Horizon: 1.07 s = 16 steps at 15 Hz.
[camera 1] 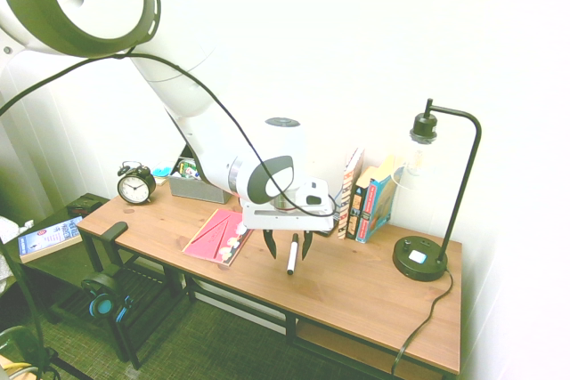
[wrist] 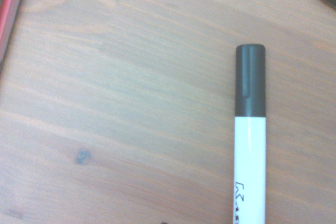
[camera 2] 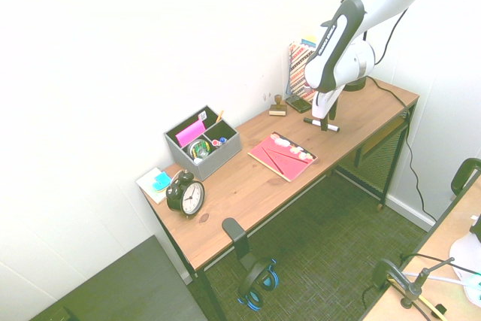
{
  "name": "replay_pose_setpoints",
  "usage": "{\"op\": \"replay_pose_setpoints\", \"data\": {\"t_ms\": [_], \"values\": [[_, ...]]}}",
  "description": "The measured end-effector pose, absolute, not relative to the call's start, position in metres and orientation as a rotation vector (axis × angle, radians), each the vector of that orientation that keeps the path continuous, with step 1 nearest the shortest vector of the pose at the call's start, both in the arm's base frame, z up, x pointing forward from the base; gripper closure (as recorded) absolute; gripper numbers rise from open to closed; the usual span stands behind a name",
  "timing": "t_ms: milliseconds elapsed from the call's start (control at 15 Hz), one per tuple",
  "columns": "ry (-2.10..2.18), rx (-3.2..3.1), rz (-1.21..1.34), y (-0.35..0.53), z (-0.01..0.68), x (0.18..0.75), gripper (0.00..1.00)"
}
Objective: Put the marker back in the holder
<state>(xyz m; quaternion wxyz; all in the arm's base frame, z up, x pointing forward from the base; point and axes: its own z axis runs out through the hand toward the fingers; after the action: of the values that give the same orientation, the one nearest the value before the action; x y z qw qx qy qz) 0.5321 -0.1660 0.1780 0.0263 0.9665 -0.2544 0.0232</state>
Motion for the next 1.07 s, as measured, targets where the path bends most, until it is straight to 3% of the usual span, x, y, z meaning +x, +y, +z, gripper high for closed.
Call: {"op": "replay_pose_setpoints", "data": {"t_ms": [1067], "values": [[-0.937, 2.950, -0.001, -0.170, 0.178, 0.551, 1.00]]}}
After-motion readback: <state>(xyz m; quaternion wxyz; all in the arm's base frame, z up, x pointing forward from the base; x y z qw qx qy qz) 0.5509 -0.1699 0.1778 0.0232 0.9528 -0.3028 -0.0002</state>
